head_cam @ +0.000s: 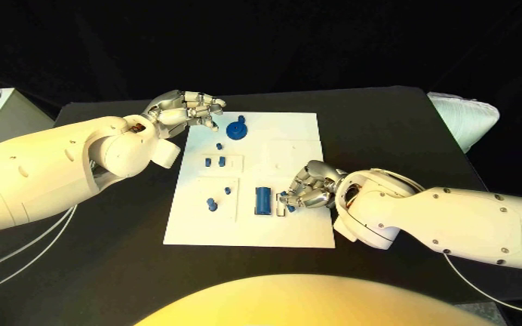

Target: Assemble the parts on the task board

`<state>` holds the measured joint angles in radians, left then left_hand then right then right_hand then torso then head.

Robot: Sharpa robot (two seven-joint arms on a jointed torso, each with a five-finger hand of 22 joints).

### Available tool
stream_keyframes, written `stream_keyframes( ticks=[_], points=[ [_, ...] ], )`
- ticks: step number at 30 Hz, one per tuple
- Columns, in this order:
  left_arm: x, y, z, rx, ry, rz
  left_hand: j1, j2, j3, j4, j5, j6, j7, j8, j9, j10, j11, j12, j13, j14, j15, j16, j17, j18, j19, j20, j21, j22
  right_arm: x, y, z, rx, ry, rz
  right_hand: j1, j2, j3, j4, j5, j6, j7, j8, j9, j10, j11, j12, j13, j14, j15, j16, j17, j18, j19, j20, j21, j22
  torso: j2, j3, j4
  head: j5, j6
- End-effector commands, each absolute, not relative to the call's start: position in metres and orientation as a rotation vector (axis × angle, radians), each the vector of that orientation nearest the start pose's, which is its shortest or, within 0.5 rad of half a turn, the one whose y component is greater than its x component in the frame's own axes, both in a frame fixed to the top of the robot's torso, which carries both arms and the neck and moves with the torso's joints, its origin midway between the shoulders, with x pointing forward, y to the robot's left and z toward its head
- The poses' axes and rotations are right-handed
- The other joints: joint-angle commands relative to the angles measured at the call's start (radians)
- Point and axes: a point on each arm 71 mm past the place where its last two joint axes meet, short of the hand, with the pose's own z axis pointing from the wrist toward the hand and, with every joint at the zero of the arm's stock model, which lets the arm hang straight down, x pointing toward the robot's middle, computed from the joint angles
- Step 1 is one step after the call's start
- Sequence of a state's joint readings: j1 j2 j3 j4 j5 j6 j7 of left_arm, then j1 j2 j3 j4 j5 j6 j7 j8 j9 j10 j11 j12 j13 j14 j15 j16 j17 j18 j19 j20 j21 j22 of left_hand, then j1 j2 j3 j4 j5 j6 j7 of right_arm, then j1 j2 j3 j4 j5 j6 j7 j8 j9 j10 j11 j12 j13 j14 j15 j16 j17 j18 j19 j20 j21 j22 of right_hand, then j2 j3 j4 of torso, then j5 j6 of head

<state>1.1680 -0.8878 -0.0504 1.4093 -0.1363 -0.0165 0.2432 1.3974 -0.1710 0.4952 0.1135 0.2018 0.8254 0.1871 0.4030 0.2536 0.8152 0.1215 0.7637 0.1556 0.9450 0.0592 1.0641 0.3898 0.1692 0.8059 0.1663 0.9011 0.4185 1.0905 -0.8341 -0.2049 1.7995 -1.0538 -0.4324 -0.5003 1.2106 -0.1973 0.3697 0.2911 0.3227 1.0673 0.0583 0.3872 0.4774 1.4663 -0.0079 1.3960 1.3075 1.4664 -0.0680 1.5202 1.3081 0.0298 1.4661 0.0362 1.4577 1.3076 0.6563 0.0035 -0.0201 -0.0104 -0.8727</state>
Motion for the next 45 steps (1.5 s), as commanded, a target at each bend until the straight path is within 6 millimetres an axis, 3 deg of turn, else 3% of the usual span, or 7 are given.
stream_keyframes(
  ticks=[1,45],
  points=[
    [0.4912,0.2472,-0.2117,-1.036,1.724,-1.542,0.006,-0.005,0.0,0.005,0.003,-0.004,0.001,-0.006,-0.001,-0.003,0.006,0.001,-0.001,-0.001,0.005,-0.003,0.0,0.014,0.008,0.001,-0.004,-0.001,0.3735,-0.1476,-0.2813,0.397,2.191,0.644,-0.01,0.0,-0.008,-0.002,-0.01,0.005,-0.002,0.004,-0.001,0.042,-0.009,0.001,0.169,0.091,-0.009,0.007,0.208,-0.008,0.07,-0.003,0.005,0.235,-0.001,-0.0001,0.0,0.001,0.0],
    [0.491,0.2475,-0.2118,-1.036,1.728,-1.543,0.003,-0.005,-0.002,0.012,0.003,-0.004,0.002,-0.006,-0.002,-0.004,0.006,0.001,-0.002,-0.001,0.005,-0.003,0.0,0.014,0.01,0.002,-0.008,-0.004,0.3743,-0.1404,-0.289,0.369,2.222,0.637,-0.023,0.009,-0.011,-0.002,-0.028,0.008,-0.004,0.009,0.002,0.046,-0.011,0.011,0.175,0.092,-0.01,0.012,0.214,-0.01,0.072,-0.004,0.013,0.237,0.001,0.0011,-0.0006,0.007,0.0]
  ],
)
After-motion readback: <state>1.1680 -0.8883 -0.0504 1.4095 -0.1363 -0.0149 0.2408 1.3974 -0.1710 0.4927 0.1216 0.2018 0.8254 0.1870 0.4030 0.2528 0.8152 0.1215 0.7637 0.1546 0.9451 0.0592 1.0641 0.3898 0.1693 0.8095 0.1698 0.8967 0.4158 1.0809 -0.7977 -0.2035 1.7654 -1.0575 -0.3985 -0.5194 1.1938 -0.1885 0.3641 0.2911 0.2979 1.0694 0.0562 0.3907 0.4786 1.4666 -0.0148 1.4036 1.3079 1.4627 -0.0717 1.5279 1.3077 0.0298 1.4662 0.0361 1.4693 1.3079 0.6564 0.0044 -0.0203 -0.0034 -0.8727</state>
